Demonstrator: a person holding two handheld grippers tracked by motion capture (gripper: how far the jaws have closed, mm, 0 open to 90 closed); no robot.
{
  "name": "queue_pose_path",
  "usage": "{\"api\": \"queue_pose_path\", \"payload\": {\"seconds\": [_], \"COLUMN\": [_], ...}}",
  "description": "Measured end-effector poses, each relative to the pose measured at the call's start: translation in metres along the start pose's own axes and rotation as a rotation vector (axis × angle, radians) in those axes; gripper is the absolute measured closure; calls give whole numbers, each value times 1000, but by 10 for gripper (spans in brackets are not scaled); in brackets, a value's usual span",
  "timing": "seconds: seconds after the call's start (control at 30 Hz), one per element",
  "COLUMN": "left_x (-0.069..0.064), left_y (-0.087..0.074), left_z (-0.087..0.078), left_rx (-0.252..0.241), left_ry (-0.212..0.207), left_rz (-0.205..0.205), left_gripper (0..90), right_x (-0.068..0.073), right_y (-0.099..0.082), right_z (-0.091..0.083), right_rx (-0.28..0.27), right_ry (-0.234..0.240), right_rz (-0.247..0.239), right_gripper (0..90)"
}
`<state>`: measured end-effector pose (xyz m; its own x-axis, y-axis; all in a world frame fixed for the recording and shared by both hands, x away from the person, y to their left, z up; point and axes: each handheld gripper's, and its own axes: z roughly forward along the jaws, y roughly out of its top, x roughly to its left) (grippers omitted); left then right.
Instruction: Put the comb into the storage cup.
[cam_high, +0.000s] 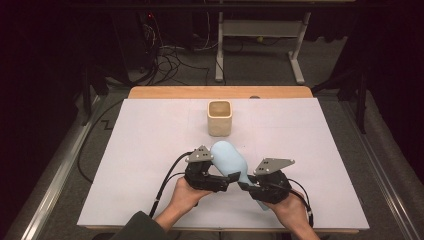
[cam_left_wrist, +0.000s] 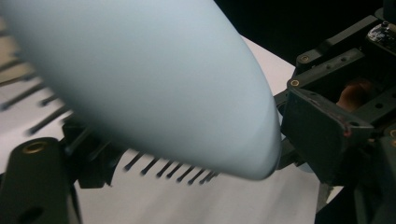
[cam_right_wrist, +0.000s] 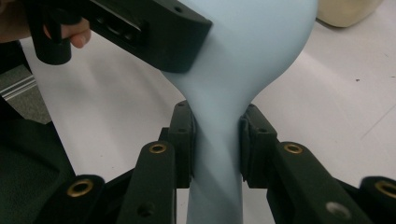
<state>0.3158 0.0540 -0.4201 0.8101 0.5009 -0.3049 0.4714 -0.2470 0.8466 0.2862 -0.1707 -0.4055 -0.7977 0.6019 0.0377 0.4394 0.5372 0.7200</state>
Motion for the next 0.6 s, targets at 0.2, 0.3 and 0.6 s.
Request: {"api": "queue_pose_path", "payload": {"seconds": [0.2,0.3,0.6], "left_x": [-1,-1,0], "left_y": [2,2,3], "left_z": [2,3,1], "left_rx": [-4,-3,-3], "left_ry": [8,2,-8], "left_rz": [5,-2,-17], "left_gripper": [177,183,209], "right_x": [1,3,6], "right_y": [1,2,5], "right_z": [1,2,5], "right_rx": [-3,-4,-4], "right_ry": [6,11,16], "right_rz": [2,-3,-9], "right_gripper": [710,711,711]}}
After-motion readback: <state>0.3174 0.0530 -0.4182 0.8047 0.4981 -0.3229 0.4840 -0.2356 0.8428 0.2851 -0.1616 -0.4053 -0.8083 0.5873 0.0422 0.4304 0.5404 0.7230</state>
